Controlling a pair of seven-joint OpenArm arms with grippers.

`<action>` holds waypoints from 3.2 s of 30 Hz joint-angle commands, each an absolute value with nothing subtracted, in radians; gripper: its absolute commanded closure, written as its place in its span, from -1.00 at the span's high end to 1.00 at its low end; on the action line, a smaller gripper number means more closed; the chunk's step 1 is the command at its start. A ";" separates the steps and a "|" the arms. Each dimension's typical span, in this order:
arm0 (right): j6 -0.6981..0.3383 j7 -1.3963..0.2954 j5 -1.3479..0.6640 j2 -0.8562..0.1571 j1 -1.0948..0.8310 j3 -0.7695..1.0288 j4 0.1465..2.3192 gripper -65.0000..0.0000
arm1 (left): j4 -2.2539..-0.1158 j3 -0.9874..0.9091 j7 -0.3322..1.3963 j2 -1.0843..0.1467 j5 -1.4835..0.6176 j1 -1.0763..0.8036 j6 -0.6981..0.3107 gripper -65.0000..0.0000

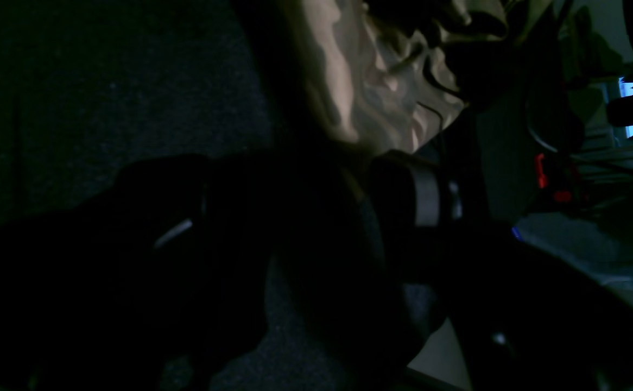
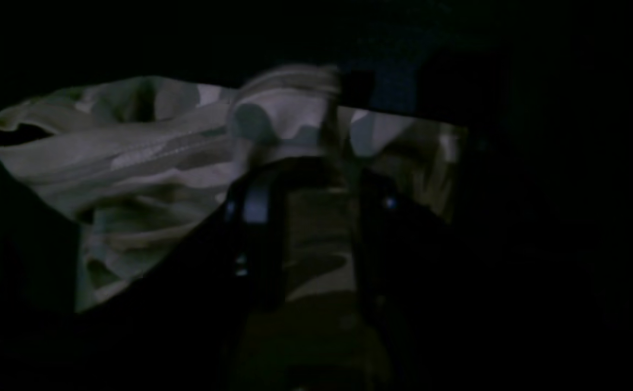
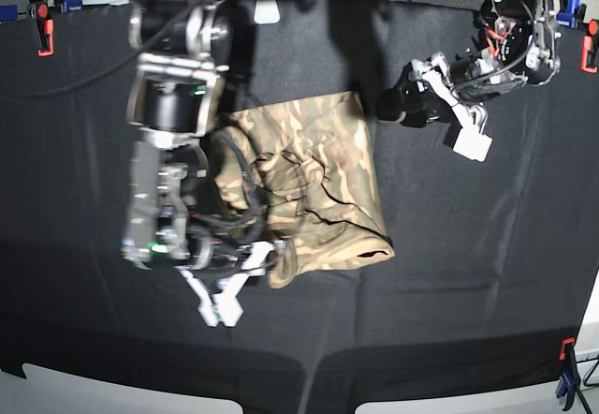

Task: Layout the t-shirt on the table in an organized manner, then fold the t-shirt properly
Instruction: 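Lower the folded end with the right gripper onto the shirt bundle, then press and adjust the folded shirt with the right gripper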

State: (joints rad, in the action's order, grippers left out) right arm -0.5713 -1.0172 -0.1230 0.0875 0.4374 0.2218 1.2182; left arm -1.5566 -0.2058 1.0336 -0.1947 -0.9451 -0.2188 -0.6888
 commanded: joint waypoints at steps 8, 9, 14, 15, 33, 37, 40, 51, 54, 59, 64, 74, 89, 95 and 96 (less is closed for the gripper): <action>-0.661 -1.063 -0.251 0.086 0.471 0.220 1.236 -1.00 | -1.572 -0.208 1.024 -0.200 -0.970 -0.210 -0.698 0.11; -0.683 -1.092 -0.300 0.086 0.471 0.220 1.236 -1.00 | -1.572 -0.208 1.024 -0.200 -0.970 -0.210 -0.698 0.11; -0.688 -1.116 -0.351 0.086 0.471 0.221 1.253 -1.00 | -1.572 -0.208 1.024 -0.200 -0.970 -0.210 -0.698 0.11; -0.688 -1.116 -0.348 0.086 0.471 0.222 1.266 -1.00 | -1.572 -0.208 1.024 -0.200 -0.970 -0.210 -0.698 0.11; -0.636 -1.131 -0.215 0.086 0.519 -0.017 1.317 -0.78 | -1.572 -0.208 1.024 -0.200 -0.970 -0.210 -0.698 0.11; -0.532 -1.131 -0.062 0.084 0.544 -0.017 1.316 -0.36 | -1.572 -0.208 1.024 -0.200 -0.970 -0.210 -0.698 0.11; -0.465 -1.127 0.013 0.086 0.545 -0.017 1.316 -0.35 | -1.572 -0.208 1.024 -0.200 -0.970 -0.210 -0.698 0.11; -0.433 -1.127 0.027 0.086 0.529 -0.017 1.315 -0.35 | -1.572 -0.208 1.024 -0.200 -0.970 -0.210 -0.698 0.11; -0.428 -1.131 0.027 0.086 0.529 -0.017 1.315 -0.35 | -1.572 -0.208 1.024 -0.200 -0.970 -0.210 -0.698 0.11; -0.408 -1.131 0.022 0.087 0.529 -0.017 1.315 -0.35 | -1.572 -0.208 1.024 -0.200 -0.970 -0.210 -0.698 0.11; -0.408 -1.127 0.024 0.089 0.529 -0.017 1.313 -0.35 | -1.572 -0.208 1.024 -0.200 -0.970 -0.210 -0.698 0.11; -0.406 -1.101 0.023 0.089 0.529 -0.012 1.271 -0.36 | -1.572 -0.208 1.024 -0.200 -0.970 -0.210 -0.698 0.11; -0.387 -1.011 0.023 0.089 0.530 -0.013 1.196 -1.00 | -1.572 -0.209 1.024 -0.200 -0.970 -0.210 -0.698 0.11; -0.517 -1.084 0.009 0.130 0.531 -0.014 1.215 -1.00 | -1.572 -0.208 1.024 -0.200 -0.970 -0.210 -0.698 0.11; -0.524 -1.088 -0.016 0.141 0.531 -0.014 1.223 -1.00 | -1.572 -0.208 1.024 -0.200 -0.970 -0.210 -0.698 0.11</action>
